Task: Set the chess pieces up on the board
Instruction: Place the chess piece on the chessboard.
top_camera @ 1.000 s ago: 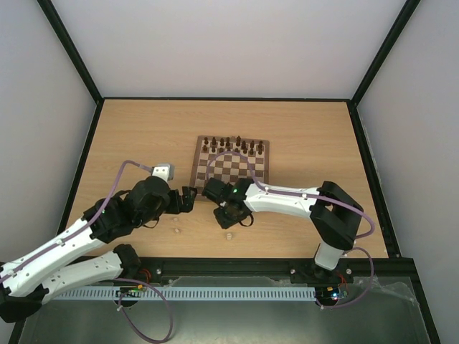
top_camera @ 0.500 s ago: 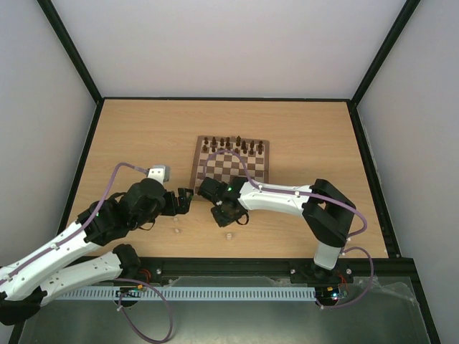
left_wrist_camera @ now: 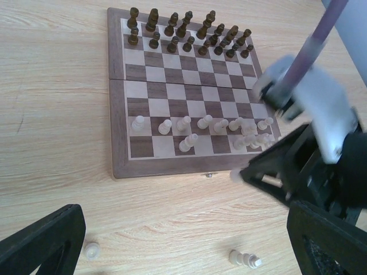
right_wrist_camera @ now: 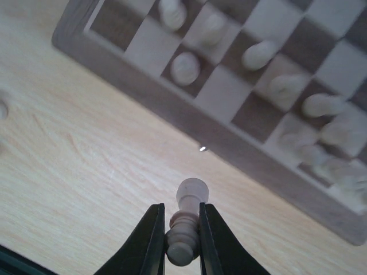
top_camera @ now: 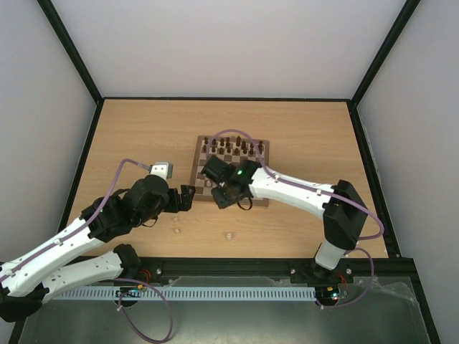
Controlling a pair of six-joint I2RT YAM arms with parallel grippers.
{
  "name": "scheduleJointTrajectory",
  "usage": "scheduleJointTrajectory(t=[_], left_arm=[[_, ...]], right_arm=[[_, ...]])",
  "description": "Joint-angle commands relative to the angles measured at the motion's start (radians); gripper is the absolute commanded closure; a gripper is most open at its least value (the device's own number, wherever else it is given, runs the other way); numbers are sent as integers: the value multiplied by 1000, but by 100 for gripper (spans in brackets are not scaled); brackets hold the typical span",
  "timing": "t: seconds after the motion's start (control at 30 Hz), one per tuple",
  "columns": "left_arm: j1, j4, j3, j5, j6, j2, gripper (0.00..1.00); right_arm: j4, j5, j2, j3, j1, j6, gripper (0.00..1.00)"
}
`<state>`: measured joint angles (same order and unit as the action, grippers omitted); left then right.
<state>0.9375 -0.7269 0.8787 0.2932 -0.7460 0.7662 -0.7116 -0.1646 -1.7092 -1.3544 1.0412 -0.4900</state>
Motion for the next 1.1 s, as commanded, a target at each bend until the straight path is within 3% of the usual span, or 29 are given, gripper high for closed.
scheduleJointTrajectory(t=[0.0,0.3,1.07], left_arm=[[3,0,29,27,20,6,1],[3,-10,35,32,24,9,1],[1,0,20,36,27,17,1]], right_arm=[[-38,39,44,-30,-95,60,99],[-6,122,-47,-92,-177,120,99],[40,161,-166,-102,-206,139,99]])
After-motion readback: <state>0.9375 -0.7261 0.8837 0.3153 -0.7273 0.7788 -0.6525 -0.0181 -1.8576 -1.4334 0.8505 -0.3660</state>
